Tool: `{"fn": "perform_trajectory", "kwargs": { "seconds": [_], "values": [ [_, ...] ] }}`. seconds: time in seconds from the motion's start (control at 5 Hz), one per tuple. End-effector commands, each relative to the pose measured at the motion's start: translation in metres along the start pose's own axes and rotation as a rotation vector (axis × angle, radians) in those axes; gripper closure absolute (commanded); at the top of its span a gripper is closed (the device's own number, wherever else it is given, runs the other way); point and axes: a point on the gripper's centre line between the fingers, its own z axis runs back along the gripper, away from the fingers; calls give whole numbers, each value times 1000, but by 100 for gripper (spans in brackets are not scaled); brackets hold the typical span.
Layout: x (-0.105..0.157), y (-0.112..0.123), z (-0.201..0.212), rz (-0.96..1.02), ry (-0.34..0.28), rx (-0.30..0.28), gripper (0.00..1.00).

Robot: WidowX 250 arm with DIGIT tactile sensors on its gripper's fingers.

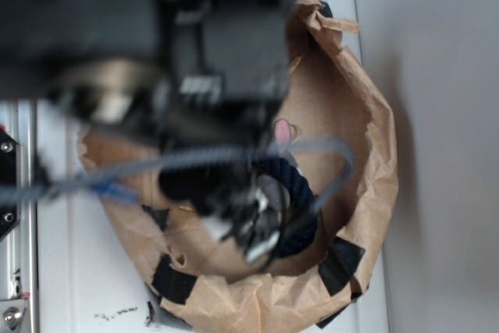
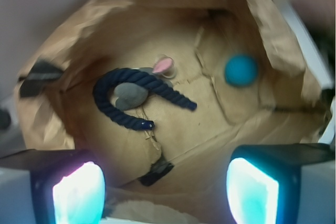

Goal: Grab the blue ball.

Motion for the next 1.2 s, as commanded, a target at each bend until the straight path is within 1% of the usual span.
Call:
{"fn": "perform_trajectory", "kwargs": {
  "seconds": [0.0,0.4,0.6,0.8,1.0],
  "values": [
    [3,9,6,34,-17,-19,0],
    [3,9,6,34,-17,-19,0],
    [12,9,-14,156,-36,-26,0],
    [27,8,-34,313,-50,-77,0],
    [43,10,-57,459,-86,-86,0]
  ]
}}
